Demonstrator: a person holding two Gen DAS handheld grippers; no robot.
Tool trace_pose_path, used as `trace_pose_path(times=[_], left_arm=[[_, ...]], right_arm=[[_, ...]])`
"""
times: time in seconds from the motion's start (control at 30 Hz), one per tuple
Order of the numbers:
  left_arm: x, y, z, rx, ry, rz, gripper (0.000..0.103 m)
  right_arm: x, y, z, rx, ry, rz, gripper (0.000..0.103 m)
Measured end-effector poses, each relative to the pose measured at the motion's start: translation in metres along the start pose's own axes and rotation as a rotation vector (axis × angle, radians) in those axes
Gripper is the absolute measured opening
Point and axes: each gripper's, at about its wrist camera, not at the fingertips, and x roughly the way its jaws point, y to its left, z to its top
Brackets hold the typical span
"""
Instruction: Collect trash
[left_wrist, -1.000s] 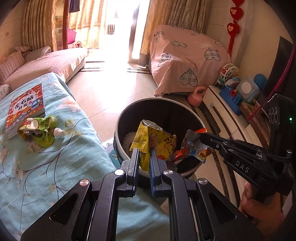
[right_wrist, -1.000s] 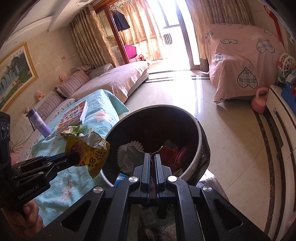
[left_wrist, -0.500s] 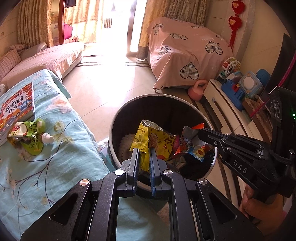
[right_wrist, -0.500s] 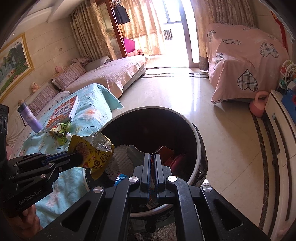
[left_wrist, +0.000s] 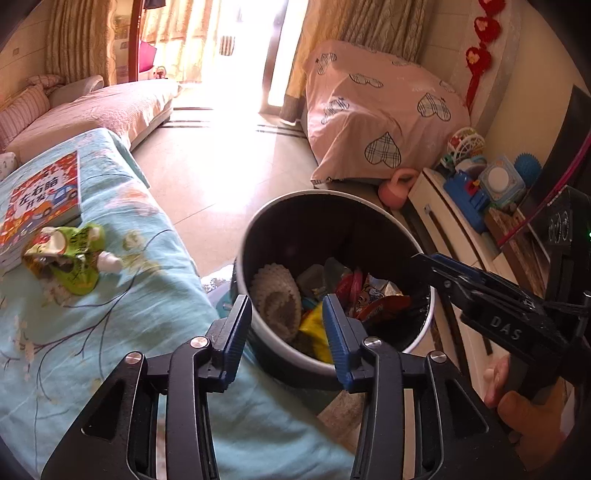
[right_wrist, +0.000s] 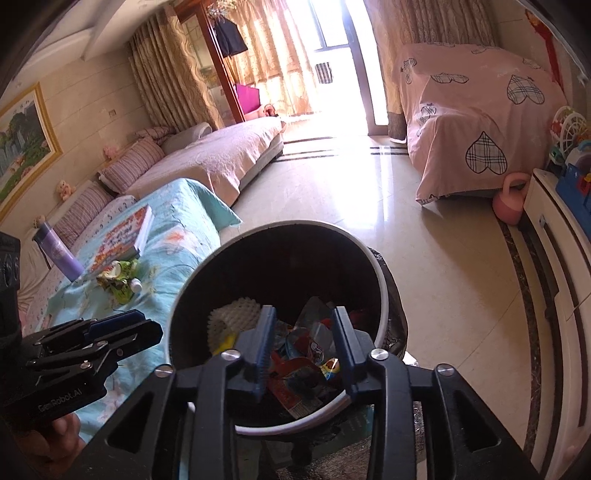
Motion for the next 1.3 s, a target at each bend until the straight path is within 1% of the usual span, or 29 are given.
trace_pose_path(times=[0.03,0.07,0.1,0.13,0.17,0.2,0.23,0.27,0.33,0.43,0.57,0.6,0.67,0.77,0.87,0.93,1.0,1.03,1.07,1.1,1.13,1.2,1.3], left_arm=[[-0.007,0.004,-0.004,-0.011,-0.009,0.000,0.044],[-0.012,0.006,-0.008,-0.021,-0.015,0.003,0.050],[-0.019,0.011,-0.014,-0.039,-0.027,0.010,0.055],[-0.028,0.016,-0.021,-0.059,-0.044,0.015,0.062],[-0.037,0.021,-0.028,-0.078,-0.063,0.020,0.069],[-0.044,0.025,-0.035,-0.094,-0.076,0.027,0.071],[-0.053,0.030,-0.043,-0.112,-0.092,0.035,0.075],[-0.062,0.037,-0.052,-0.132,-0.110,0.043,0.076],[-0.077,0.047,-0.066,-0.158,-0.139,0.057,0.077],[-0.101,0.062,-0.089,-0.189,-0.178,0.104,0.080],[-0.127,0.079,-0.120,-0.225,-0.219,0.154,0.081],[-0.135,0.082,-0.128,-0.233,-0.234,0.180,0.081],[-0.150,0.087,-0.142,-0.251,-0.269,0.230,0.081],[-0.169,0.089,-0.160,-0.260,-0.305,0.257,0.081],[-0.188,0.089,-0.172,-0.249,-0.340,0.284,0.082],[-0.200,0.091,-0.179,-0.246,-0.367,0.301,0.084],[-0.214,0.090,-0.189,-0.246,-0.408,0.322,0.092],[-0.220,0.089,-0.194,-0.243,-0.440,0.348,0.101],[-0.225,0.087,-0.198,-0.238,-0.470,0.384,0.103],[-0.230,0.085,-0.206,-0.227,-0.508,0.429,0.103],[-0.233,0.083,-0.211,-0.211,-0.530,0.464,0.103],[-0.236,0.081,-0.219,-0.184,-0.548,0.513,0.103],[-0.234,0.081,-0.227,-0.159,-0.549,0.540,0.103]], right_arm=[[-0.005,0.001,-0.002,0.005,-0.010,0.007,0.052],[-0.011,0.003,-0.004,0.011,-0.023,0.016,0.063],[-0.017,0.005,-0.006,0.020,-0.035,0.026,0.071],[-0.023,0.008,-0.010,0.030,-0.048,0.042,0.083],[-0.028,0.011,-0.014,0.040,-0.058,0.058,0.089],[-0.032,0.015,-0.017,0.048,-0.064,0.074,0.091],[-0.037,0.019,-0.021,0.058,-0.066,0.091,0.095],[-0.042,0.024,-0.027,0.070,-0.068,0.110,0.099],[-0.050,0.034,-0.037,0.086,-0.075,0.144,0.100],[-0.062,0.053,-0.055,0.081,-0.089,0.174,0.100],[-0.073,0.079,-0.080,0.048,-0.108,0.184,0.102],[-0.074,0.084,-0.086,0.039,-0.107,0.186,0.102],[-0.076,0.096,-0.096,0.023,-0.100,0.204,0.102],[-0.074,0.112,-0.108,-0.002,-0.062,0.244,0.102],[-0.078,0.127,-0.111,-0.040,-0.041,0.265,0.102],[-0.091,0.137,-0.110,-0.069,-0.080,0.268,0.102],[-0.110,0.148,-0.112,-0.109,-0.162,0.254,0.102],[-0.121,0.152,-0.113,-0.133,-0.214,0.245,0.102],[-0.131,0.156,-0.116,-0.159,-0.269,0.232,0.103],[-0.140,0.160,-0.120,-0.190,-0.325,0.212,0.103],[-0.146,0.164,-0.124,-0.218,-0.363,0.184,0.103],[-0.148,0.170,-0.131,-0.257,-0.392,0.134,0.103],[-0.140,0.173,-0.143,-0.266,-0.395,0.122,0.103]])
